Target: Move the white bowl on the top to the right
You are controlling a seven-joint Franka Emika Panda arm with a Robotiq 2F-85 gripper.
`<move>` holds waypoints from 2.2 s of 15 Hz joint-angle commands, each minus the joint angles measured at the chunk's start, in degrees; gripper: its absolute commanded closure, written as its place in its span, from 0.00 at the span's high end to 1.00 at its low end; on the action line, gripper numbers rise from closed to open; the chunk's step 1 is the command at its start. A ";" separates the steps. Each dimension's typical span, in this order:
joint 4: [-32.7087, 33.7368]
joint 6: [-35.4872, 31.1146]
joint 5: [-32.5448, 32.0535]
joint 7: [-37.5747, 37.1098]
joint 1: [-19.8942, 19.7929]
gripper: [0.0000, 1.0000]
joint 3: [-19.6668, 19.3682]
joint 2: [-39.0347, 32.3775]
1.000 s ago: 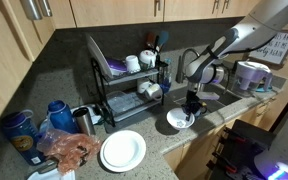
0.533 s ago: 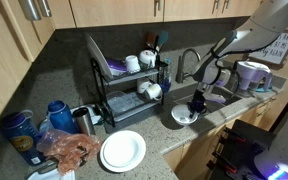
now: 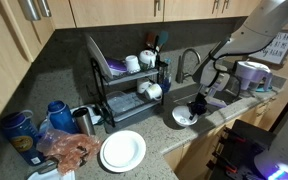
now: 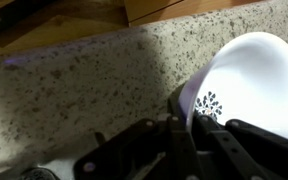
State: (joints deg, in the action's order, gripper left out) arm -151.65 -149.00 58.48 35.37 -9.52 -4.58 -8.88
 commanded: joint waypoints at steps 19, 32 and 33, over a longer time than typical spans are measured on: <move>1.81 -0.08 2.22 -1.77 -2.55 0.04 -0.51 -4.32; -0.44 0.49 -0.95 -2.35 -2.59 0.99 -0.71 -0.51; -1.11 0.25 -1.79 -2.32 -2.33 1.00 -0.66 0.87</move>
State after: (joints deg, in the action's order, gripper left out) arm -150.46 -149.88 59.08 34.41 -12.36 -4.92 -12.84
